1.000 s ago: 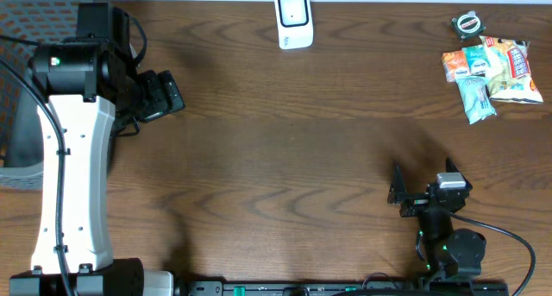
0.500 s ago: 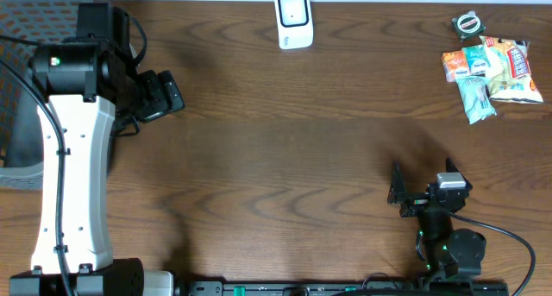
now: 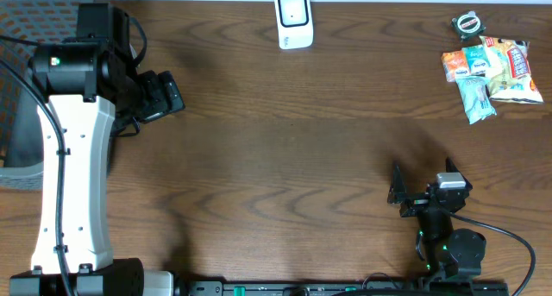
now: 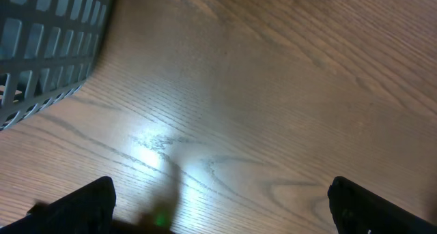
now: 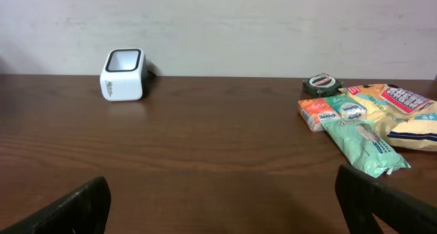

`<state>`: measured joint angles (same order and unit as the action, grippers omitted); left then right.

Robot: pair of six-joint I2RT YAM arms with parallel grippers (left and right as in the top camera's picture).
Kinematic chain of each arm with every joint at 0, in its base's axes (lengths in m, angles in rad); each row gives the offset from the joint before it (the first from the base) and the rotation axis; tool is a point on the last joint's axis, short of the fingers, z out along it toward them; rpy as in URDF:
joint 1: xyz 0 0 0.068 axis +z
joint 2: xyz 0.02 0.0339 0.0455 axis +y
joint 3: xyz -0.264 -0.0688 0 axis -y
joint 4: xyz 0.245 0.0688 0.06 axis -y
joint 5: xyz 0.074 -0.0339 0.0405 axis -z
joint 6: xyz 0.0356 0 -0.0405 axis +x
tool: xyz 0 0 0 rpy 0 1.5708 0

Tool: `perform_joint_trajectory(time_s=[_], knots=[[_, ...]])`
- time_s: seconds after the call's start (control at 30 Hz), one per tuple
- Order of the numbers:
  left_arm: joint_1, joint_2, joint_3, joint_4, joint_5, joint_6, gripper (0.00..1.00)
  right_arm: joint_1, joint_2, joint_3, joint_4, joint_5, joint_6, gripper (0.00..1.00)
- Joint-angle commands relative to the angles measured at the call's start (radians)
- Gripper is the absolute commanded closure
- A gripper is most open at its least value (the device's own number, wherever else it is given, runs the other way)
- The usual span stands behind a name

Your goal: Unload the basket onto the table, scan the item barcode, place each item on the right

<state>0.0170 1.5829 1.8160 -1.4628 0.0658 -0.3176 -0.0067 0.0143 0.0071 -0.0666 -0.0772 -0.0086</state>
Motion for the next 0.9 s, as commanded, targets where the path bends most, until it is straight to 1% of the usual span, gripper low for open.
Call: perform_joint_trajectory(time_s=[0.0, 0.1, 0.23, 0.33, 0.47, 0.53, 0.57, 0.63, 0.73, 0.8, 0.87], knots=[[-0.009, -0.006, -0.011, -0.006, 0.003, 0.006, 0.03, 0.008, -0.008, -0.002, -0.004, 0.008, 0.000, 0.01], [-0.039, -0.039, -0.043, 0.022, 0.005, 0.045, 0.02, 0.008, -0.008, -0.002, -0.005, 0.008, 0.000, 0.01], [-0.090, -0.131, -0.150, 0.154, 0.068, 0.155, 0.02, 0.008, -0.008, -0.002, -0.004, 0.008, 0.000, 0.01], [-0.109, -0.226, -0.263, 0.256, 0.081, 0.160, 0.02, 0.008, -0.008, -0.002, -0.004, 0.008, 0.000, 0.01], [-0.110, -0.369, -0.436, 0.338, 0.080, 0.160, 0.02, 0.008, -0.008, -0.002, -0.004, 0.008, 0.000, 0.01], [-0.110, -0.451, -0.530, 0.372, 0.080, 0.160, 0.02, 0.008, -0.008, -0.002, -0.004, 0.008, 0.000, 0.01], [-0.110, -0.539, -0.611, 0.389, 0.080, 0.160, 0.02, 0.008, -0.008, -0.002, -0.004, 0.008, 0.000, 0.01], [-0.110, -0.658, -0.694, 0.388, 0.080, 0.160, 0.02, 0.008, -0.008, -0.002, -0.004, 0.008, 0.000, 0.01], [-0.110, -0.839, -0.781, 0.388, 0.071, 0.160, 0.02, 0.008, -0.008, -0.002, -0.004, 0.008, 0.000, 0.01], [-0.110, -0.944, -0.806, 0.383, 0.025, 0.161, 0.02, 0.008, -0.008, -0.002, -0.004, 0.008, 0.000, 0.01], [-0.110, -1.026, -0.824, 0.358, 0.019, 0.168, 0.02, 0.008, -0.008, -0.002, -0.005, 0.008, 0.000, 0.01]])
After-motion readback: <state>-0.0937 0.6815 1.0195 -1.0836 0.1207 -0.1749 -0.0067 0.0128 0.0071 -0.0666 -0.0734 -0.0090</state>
